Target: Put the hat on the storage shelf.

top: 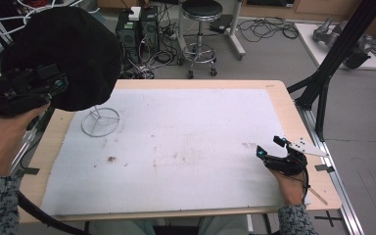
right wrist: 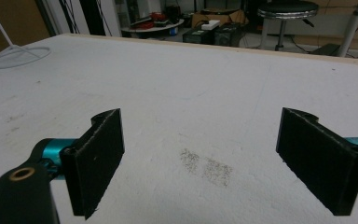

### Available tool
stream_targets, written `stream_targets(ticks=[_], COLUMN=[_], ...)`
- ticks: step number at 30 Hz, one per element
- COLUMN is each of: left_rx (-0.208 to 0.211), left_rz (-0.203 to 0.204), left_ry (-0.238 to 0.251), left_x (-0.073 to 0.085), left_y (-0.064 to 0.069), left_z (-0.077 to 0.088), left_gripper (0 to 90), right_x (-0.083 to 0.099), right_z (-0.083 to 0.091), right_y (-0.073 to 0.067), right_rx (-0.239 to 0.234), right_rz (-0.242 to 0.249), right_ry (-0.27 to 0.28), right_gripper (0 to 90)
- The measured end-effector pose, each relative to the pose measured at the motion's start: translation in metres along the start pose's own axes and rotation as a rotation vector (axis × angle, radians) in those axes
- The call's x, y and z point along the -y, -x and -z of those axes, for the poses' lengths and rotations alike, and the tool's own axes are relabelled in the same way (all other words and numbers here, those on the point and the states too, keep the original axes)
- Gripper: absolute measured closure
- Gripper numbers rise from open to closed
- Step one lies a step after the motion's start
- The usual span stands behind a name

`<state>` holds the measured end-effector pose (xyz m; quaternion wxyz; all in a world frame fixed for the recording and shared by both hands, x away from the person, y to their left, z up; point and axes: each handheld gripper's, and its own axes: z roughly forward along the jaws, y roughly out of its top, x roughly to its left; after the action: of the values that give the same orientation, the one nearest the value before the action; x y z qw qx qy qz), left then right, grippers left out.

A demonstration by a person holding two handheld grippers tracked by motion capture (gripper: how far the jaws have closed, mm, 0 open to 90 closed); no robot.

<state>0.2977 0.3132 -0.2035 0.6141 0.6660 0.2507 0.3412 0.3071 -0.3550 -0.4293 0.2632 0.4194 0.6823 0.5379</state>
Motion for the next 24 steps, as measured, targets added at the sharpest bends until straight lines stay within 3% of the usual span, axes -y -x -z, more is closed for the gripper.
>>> stream_targets(ticks=[7,13,18,24], left_rx=[-0.003,-0.013,-0.019,-0.039], left_rz=[0.009,0.009,0.009,-0.009], left_ry=[0.018,0.049,0.078,0.092], left_x=[0.006,0.019,0.034,0.036], left_y=[0.008,0.024,0.037,0.045], left_z=[0.008,0.018,0.024,0.024], left_gripper=[46.7,38.3,35.7,33.6], right_x=[0.000,0.000,0.000,-0.001], right_z=[0.000,0.000,0.000,-0.003], right_y=[0.000,0.000,0.000,-0.002], right_rx=[0.000,-0.001,0.000,-0.004], right_rz=[0.001,-0.001,-0.003,0.004], right_ry=[-0.001,-0.001,0.004,-0.001], right_gripper=[14.3,14.3,14.2,14.2])
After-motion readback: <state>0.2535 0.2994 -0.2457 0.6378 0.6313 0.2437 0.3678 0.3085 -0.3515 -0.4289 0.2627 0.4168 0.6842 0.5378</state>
